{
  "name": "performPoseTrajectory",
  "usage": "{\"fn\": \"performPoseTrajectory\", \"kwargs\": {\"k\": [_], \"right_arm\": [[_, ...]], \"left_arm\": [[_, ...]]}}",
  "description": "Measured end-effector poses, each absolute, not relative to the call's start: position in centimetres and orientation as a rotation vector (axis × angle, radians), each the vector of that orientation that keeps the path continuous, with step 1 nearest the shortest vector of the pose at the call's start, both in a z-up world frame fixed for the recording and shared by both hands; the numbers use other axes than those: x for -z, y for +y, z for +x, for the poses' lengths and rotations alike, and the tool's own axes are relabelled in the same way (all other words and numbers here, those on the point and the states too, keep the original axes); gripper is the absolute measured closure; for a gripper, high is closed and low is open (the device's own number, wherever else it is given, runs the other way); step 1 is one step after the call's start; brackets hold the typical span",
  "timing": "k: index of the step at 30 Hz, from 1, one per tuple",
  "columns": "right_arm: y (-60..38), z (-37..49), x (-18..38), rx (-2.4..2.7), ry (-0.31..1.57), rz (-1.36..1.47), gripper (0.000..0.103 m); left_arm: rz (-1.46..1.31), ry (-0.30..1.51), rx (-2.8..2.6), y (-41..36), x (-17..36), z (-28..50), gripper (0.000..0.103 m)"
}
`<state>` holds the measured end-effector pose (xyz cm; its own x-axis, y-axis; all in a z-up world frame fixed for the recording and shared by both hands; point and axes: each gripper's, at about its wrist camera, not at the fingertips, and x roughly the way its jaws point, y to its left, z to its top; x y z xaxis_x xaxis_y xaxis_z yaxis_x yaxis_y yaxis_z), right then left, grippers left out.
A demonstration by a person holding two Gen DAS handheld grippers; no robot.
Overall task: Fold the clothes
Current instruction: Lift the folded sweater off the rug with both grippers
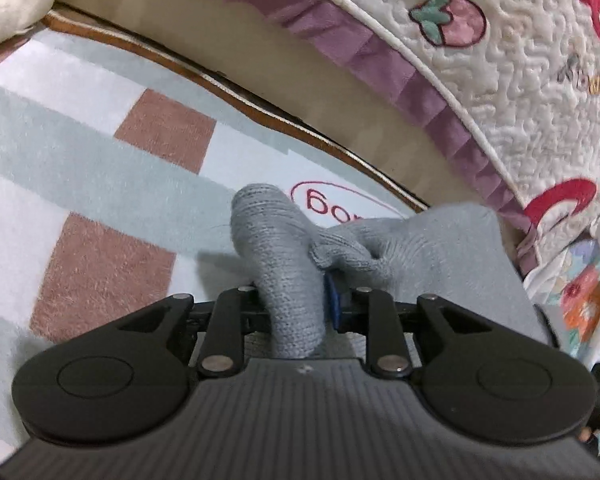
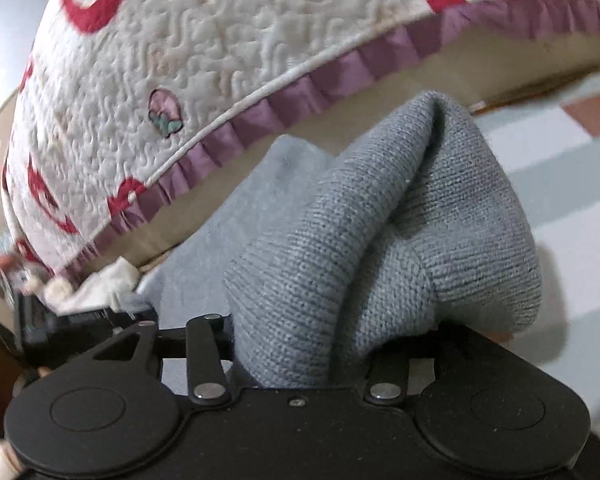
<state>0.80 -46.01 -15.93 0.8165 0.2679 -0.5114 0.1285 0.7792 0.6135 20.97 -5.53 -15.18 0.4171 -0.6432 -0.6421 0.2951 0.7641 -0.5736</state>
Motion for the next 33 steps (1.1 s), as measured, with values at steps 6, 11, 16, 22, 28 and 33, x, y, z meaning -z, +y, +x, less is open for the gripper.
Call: {"fn": "performPoseTrajectory", "kwargs": {"k": [6,11,16,22,28,33], "right_arm": [[-46.5,1.3,18.2,-0.079,0.646,0.890,0.039],[-47.3,2.6,20.4,-0.072,0.677,1.075,0.037],[-45.7,2.0,16.3,-0.188,0.583,0.950,0.058],[-40.9,2.1,8.7,-0.314,0.545,0.755,0.058],[-34.8,3.7,2.1,-0.462,0.523,0.663,0.058],[-27.5,7.4,-2.0,-0.602,0.581,0.548,0.059]], "left_arm": [[-0.407,0.997,0.619,-6.1,16.3,21.5,0.053],[-0.344,0.954,0.624,-7.1,15.6,20.8,0.082],[-0.181,0.772,0.608,-7.6,11.3,17.1,0.087],[-0.088,0.585,0.577,-4.1,4.2,12.4,0.093],[-0.145,0.508,0.511,3.7,0.5,9.5,0.094],[-0.250,0.428,0.415,11.2,-0.8,7.2,0.094]]}}
